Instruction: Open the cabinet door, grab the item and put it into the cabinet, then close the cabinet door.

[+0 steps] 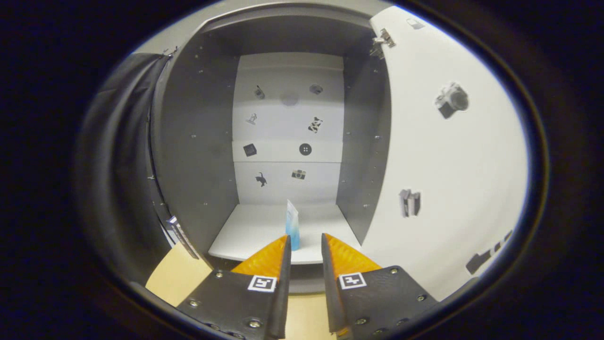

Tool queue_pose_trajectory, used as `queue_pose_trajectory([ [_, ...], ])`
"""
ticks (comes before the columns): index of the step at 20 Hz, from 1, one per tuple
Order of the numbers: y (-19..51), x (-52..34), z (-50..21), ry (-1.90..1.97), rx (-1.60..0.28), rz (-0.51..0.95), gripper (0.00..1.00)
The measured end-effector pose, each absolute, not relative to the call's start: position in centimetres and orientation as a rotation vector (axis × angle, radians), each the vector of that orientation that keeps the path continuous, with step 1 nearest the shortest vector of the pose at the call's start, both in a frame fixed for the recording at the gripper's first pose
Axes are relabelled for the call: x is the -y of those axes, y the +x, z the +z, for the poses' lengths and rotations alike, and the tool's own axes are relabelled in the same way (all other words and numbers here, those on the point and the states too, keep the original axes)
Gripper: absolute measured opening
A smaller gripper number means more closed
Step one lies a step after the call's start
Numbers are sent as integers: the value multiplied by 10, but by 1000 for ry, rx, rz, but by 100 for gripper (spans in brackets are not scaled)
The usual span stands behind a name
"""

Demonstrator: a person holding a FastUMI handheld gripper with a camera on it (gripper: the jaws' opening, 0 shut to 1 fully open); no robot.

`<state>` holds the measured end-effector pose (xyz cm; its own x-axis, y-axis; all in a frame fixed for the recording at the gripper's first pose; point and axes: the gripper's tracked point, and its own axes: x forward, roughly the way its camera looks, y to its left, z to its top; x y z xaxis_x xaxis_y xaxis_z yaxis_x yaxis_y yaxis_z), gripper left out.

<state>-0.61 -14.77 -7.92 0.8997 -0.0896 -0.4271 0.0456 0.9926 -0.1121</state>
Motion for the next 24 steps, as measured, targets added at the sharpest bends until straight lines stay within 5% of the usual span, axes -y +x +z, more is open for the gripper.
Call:
queue_pose_trajectory([
  [9,-106,149,-63,-102,-375,-155,34],
  [24,-235,271,-2,-40,-210,-514,34],
])
